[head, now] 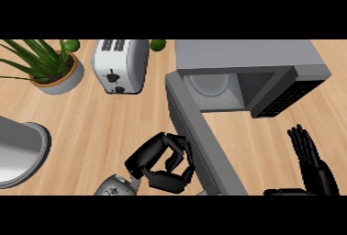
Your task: Pick up the milk, place it into the microwave and close the microwave
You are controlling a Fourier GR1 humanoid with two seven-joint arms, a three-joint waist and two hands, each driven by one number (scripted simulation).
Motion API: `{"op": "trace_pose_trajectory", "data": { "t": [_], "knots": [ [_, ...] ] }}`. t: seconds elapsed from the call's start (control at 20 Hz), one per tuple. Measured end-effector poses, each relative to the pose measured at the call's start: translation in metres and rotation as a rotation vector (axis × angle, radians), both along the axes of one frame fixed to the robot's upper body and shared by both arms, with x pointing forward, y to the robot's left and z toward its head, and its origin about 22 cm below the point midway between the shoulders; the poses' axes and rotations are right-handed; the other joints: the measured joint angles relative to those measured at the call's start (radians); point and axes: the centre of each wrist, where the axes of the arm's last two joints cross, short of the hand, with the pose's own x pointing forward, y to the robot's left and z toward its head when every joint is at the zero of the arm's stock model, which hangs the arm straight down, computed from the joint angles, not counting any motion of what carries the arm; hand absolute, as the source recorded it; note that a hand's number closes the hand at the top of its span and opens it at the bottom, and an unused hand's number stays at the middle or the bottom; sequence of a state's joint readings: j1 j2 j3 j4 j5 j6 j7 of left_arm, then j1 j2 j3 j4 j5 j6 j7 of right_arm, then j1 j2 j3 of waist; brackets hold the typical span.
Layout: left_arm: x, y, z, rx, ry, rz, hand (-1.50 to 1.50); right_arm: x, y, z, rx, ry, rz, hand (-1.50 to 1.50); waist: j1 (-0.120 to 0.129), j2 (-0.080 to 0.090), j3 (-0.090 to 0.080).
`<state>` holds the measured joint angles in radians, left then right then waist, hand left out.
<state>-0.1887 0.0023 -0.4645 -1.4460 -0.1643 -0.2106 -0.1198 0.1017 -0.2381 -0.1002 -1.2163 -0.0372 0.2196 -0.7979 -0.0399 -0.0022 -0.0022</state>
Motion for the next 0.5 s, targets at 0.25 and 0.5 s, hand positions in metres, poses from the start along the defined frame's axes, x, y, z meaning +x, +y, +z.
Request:
{"op": "trace_pose_trajectory", "data": {
  "t": [0.25,0.5],
  "knots": [
    [0.004,-0.025,-0.033,0.004,-0.054,0.033,1.50,-0.019,-0.008,0.026,0.026,-0.034,0.060,-1.50,-0.008,0.002,-0.001],
    [0.009,-0.044,-0.053,-0.025,-0.087,0.070,1.50,-0.025,-0.013,0.052,0.071,-0.080,0.114,-1.50,-0.022,0.007,-0.001]
  ]
}}
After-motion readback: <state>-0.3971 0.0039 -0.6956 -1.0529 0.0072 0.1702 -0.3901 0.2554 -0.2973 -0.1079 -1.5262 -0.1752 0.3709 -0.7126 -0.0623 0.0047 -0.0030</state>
